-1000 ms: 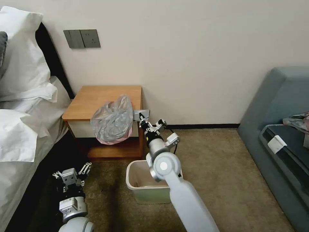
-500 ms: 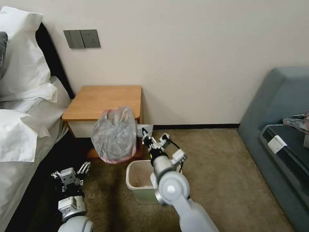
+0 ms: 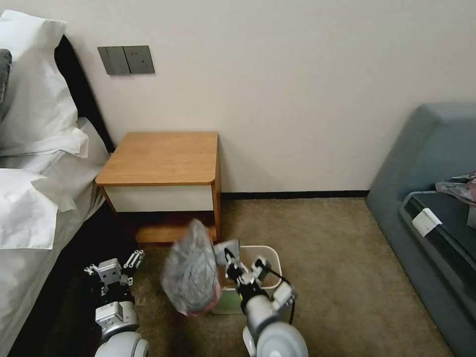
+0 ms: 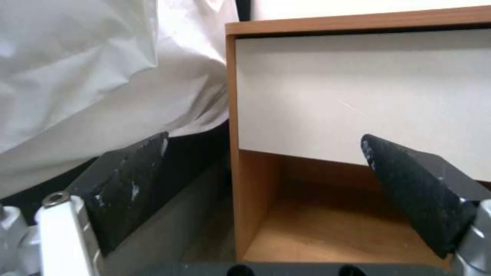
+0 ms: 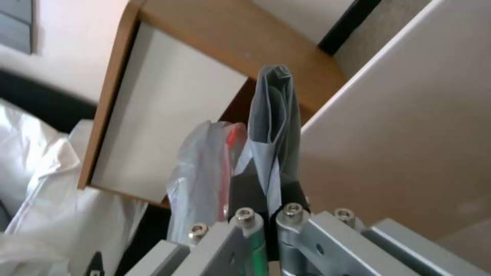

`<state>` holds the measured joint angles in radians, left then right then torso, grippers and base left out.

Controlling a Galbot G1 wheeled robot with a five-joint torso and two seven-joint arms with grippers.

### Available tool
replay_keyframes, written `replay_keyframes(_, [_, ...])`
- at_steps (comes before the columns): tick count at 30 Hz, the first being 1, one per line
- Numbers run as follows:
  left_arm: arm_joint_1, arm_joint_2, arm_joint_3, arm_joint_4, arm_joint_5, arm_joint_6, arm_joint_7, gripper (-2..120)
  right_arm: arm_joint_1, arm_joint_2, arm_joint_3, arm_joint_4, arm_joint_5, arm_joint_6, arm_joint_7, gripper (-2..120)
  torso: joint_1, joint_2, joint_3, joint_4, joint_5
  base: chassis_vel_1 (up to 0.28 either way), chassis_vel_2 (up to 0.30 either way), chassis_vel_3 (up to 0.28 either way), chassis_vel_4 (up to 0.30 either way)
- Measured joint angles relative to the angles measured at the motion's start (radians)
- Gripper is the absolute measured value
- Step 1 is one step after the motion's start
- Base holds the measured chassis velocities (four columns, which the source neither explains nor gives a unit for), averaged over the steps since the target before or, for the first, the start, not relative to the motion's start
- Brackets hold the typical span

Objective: Pick up the garbage bag from the table and place it over the trash can.

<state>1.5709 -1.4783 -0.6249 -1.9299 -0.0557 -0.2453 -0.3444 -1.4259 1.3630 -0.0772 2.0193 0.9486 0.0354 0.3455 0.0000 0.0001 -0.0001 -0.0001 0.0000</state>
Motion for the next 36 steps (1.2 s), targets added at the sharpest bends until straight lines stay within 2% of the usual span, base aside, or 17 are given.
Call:
replay_keyframes(11, [-0.003, 0.001, 0.001, 0.004, 0.000, -0.002, -0.001, 100, -0.017, 0.006, 0.028, 0.005, -0.003, 0.005, 0.003, 0, 0.000, 0.000, 0.000, 0.0001, 0.0001, 0.000, 0.000, 0.000, 0.000])
replay_keyframes(15, [-0.011, -0.007, 0.010, 0.003, 0.000, -0.002, -0.001, 100, -0.022, 0.007, 0.028, 0.016, -0.005, -0.020, 0.018, 0, 0.000, 0.000, 0.000, 0.0001, 0.0000, 0.000, 0.000, 0.000, 0.000])
replay_keyframes(19, [-0.035, -0.011, 0.019, 0.021, 0.001, -0.001, -0.001, 100, -0.020, 0.010, 0.018, 0.029, -0.045, -0.064, 0.095, 20, 0.000, 0.000, 0.000, 0.0001, 0.0000, 0.000, 0.000, 0.000, 0.000])
replay_keyframes(21, [-0.040, -0.010, 0.020, 0.025, 0.001, -0.001, -0.001, 100, -0.019, 0.010, 0.015, 0.032, -0.055, -0.076, 0.117, 23, 0.000, 0.000, 0.000, 0.0001, 0.0000, 0.000, 0.000, 0.000, 0.000])
replay_keyframes(23, [-0.050, -0.008, 0.022, 0.034, 0.000, -0.001, 0.000, 100, -0.018, 0.007, 0.016, 0.041, -0.081, -0.113, 0.164, 33, 0.000, 0.000, 0.000, 0.0001, 0.0001, 0.000, 0.000, 0.000, 0.000])
replay_keyframes(24, [-0.050, -0.008, 0.022, 0.034, 0.000, -0.001, 0.000, 100, -0.018, 0.007, 0.016, 0.041, -0.081, -0.113, 0.164, 33, 0.000, 0.000, 0.000, 0.0001, 0.0001, 0.000, 0.000, 0.000, 0.000])
replay_keyframes(27, [-0.067, -0.007, 0.030, 0.049, -0.002, -0.001, 0.001, 100, -0.029, -0.007, 0.025, 0.056, -0.106, -0.146, 0.191, 48, 0.000, 0.000, 0.000, 0.0001, 0.0000, 0.000, 0.000, 0.000, 0.000])
replay_keyframes(28, [-0.067, -0.007, 0.030, 0.049, -0.002, -0.001, 0.001, 100, -0.029, -0.007, 0.025, 0.056, -0.106, -0.146, 0.191, 48, 0.000, 0.000, 0.000, 0.0001, 0.0000, 0.000, 0.000, 0.000, 0.000])
replay_keyframes(31, [-0.089, -0.004, 0.038, 0.063, -0.002, -0.001, 0.002, 100, -0.038, -0.014, 0.045, 0.075, -0.118, -0.157, 0.207, 61, 0.000, 0.000, 0.000, 0.0001, 0.0000, 0.000, 0.000, 0.000, 0.000])
replay_keyframes(32, [-0.089, -0.004, 0.038, 0.063, -0.002, -0.001, 0.002, 100, -0.038, -0.014, 0.045, 0.075, -0.118, -0.157, 0.207, 61, 0.000, 0.000, 0.000, 0.0001, 0.0000, 0.000, 0.000, 0.000, 0.000])
replay_keyframes(35, [-0.104, 0.004, 0.050, 0.067, -0.007, 0.005, 0.003, 100, -0.052, -0.029, 0.077, 0.105, -0.127, -0.165, 0.214, 76, 0.000, 0.000, 0.000, 0.0001, 0.0000, 0.000, 0.000, 0.000, 0.000])
replay_keyframes(36, [-0.104, 0.004, 0.050, 0.067, -0.007, 0.005, 0.003, 100, -0.052, -0.029, 0.077, 0.105, -0.127, -0.165, 0.214, 76, 0.000, 0.000, 0.000, 0.0001, 0.0000, 0.000, 0.000, 0.000, 0.000])
